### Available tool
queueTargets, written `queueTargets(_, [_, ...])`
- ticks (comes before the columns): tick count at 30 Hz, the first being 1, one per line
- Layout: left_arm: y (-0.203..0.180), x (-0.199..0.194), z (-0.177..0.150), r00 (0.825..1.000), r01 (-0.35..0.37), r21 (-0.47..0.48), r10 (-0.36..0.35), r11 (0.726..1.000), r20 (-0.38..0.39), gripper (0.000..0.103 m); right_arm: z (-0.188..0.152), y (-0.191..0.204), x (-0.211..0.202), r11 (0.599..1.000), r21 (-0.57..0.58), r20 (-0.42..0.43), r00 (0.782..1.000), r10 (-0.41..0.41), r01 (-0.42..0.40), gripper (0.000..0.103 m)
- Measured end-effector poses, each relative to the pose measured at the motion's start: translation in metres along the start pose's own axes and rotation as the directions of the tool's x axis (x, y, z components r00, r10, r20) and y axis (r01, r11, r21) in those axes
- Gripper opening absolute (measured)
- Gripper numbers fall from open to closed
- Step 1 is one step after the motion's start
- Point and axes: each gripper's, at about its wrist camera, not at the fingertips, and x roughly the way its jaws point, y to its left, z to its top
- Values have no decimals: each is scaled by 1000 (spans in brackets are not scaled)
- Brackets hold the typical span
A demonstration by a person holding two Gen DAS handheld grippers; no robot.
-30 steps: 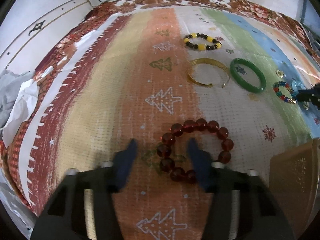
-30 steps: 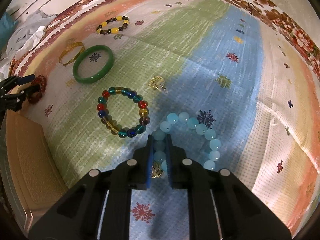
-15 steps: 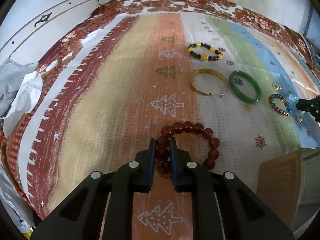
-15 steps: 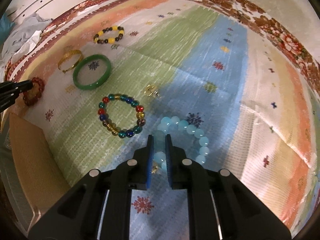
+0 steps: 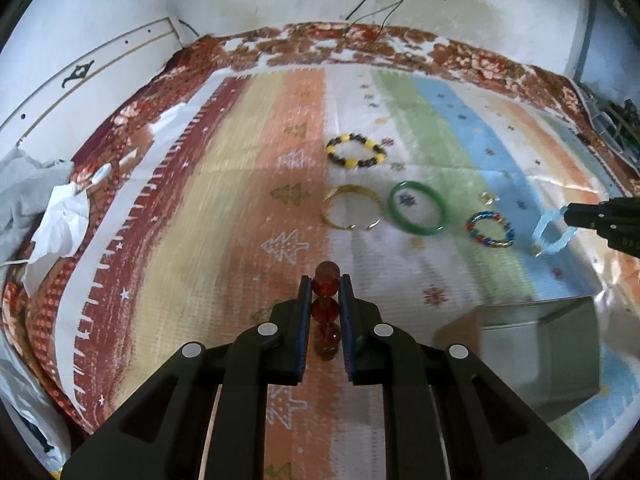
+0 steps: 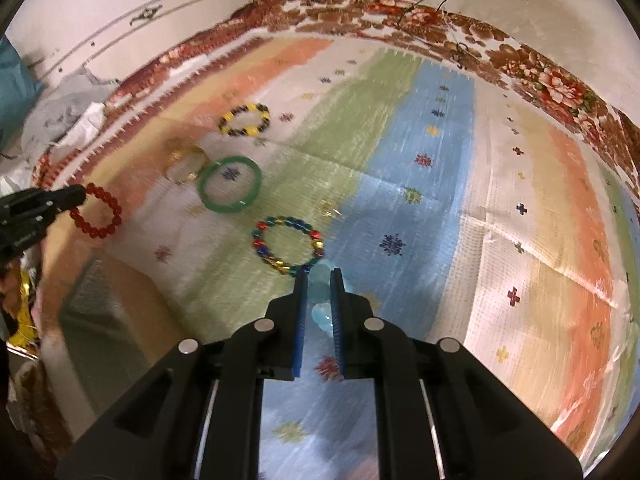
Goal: Organize jewelry
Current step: 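Carry both bracelets over the silver tin and open both tools to drop them in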
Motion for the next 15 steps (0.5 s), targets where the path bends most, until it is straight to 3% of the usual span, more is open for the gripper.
queueTargets(7, [-15,-30,3,995,72,-23,-70,997,74,13,-8,19,-38,995,90,111,993,42,-52,13])
queueTargets(15, [-44,-60,4,979,142,17,-143,990,144,13,-10,41,-78,986,122,200,975,91,-117,13])
